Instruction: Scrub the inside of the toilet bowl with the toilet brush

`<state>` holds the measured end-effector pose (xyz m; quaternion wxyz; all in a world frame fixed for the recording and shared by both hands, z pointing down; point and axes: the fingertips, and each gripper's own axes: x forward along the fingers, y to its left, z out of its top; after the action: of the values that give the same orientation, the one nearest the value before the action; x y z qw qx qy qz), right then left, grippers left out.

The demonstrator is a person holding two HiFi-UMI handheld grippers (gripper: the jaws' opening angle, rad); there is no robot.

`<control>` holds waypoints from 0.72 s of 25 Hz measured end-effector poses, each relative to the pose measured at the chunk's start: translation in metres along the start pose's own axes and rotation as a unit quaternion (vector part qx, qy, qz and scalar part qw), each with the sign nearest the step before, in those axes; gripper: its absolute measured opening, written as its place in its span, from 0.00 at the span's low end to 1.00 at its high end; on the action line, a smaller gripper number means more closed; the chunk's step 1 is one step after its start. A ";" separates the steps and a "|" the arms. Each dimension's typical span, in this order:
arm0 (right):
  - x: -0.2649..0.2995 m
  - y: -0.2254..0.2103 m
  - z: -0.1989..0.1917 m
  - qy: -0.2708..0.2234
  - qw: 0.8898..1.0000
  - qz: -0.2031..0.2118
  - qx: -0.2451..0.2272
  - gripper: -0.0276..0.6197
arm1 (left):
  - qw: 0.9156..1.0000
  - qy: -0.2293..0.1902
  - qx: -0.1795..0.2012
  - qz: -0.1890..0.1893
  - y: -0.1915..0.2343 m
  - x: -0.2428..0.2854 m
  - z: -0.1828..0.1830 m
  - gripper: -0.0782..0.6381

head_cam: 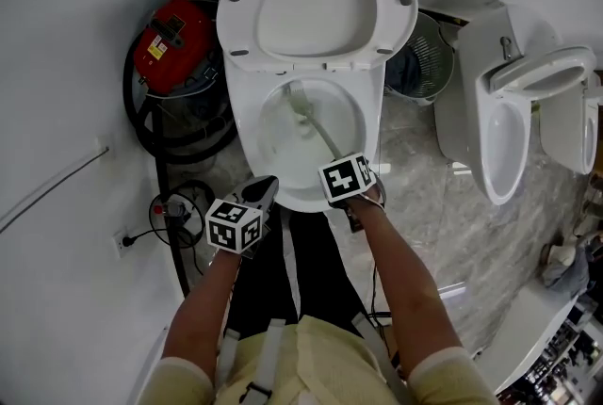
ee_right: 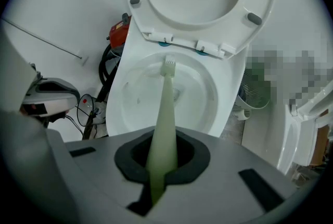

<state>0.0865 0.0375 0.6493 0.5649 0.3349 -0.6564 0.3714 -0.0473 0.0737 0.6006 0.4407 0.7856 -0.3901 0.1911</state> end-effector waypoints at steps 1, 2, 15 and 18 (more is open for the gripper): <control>-0.001 -0.005 -0.002 0.001 1.000 -0.004 0.007 0.07 | 1.000 0.001 0.003 -0.001 -0.001 0.000 0.000 0.12; -0.003 -0.009 -0.005 0.002 1.000 -0.009 0.013 0.07 | 1.000 0.003 0.006 -0.001 -0.001 0.000 0.000 0.12; -0.019 -0.048 -0.054 0.036 0.995 -0.058 0.072 0.07 | 0.999 0.036 0.037 -0.015 -0.013 -0.012 0.001 0.12; -0.022 -0.051 -0.071 0.051 0.993 -0.070 0.080 0.07 | 0.998 0.044 0.049 -0.020 -0.017 -0.014 0.004 0.12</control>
<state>0.1684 0.0736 0.6387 0.5936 0.4049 -0.5695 0.3993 -0.0432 0.0816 0.5800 0.4223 0.8048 -0.3443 0.2353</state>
